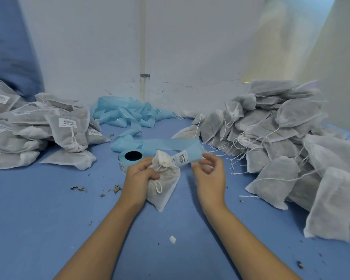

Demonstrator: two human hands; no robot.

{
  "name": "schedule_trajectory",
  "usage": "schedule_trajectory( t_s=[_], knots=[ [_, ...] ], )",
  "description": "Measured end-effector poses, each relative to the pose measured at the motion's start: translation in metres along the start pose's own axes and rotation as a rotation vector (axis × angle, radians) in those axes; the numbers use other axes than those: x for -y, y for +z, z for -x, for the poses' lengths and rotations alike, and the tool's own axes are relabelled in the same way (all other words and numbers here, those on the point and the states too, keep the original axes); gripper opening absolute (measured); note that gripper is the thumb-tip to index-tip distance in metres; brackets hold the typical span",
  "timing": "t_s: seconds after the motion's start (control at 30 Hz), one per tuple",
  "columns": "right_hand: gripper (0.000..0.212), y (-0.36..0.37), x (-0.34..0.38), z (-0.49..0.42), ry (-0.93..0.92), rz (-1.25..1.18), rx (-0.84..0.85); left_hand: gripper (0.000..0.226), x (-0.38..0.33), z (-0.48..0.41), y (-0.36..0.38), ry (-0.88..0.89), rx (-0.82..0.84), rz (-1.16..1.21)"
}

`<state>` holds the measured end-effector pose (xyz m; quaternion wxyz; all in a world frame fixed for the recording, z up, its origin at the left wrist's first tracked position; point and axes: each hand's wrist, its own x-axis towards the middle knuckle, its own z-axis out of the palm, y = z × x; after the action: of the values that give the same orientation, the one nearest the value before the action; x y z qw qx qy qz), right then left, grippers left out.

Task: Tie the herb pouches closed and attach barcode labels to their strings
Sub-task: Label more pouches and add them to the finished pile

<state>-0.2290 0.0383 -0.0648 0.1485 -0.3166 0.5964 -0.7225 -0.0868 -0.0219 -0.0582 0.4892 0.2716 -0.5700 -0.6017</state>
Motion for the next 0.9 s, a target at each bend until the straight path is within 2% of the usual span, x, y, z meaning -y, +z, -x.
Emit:
schedule_trajectory(
  t_s=[0.1, 0.17, 0.23, 0.4, 0.9],
  knots=[
    [0.037, 0.0029, -0.0013, 0.0063, -0.071, 0.140, 0.232, 0.044, 0.0010, 0.0000, 0.0008, -0.013, 0.001, 0.018],
    [0.043, 0.0058, -0.0032, 0.0092, -0.015, 0.145, 0.341, 0.045, 0.0012, 0.0001, 0.0008, -0.017, -0.004, 0.030],
    [0.044, 0.0069, -0.0040, 0.0083, 0.050, 0.073, 0.381, 0.044, 0.0012, 0.0001, 0.0009, -0.021, 0.003, 0.032],
    [0.019, 0.0037, -0.0009, 0.0058, 0.122, -0.039, 0.369, 0.041, 0.0002, 0.0001, 0.0014, -0.045, 0.019, 0.003],
    [0.017, 0.0028, 0.0025, 0.0055, 0.131, -0.108, 0.293, 0.043, -0.0015, 0.0012, 0.0032, -0.057, 0.023, 0.004]
  ],
)
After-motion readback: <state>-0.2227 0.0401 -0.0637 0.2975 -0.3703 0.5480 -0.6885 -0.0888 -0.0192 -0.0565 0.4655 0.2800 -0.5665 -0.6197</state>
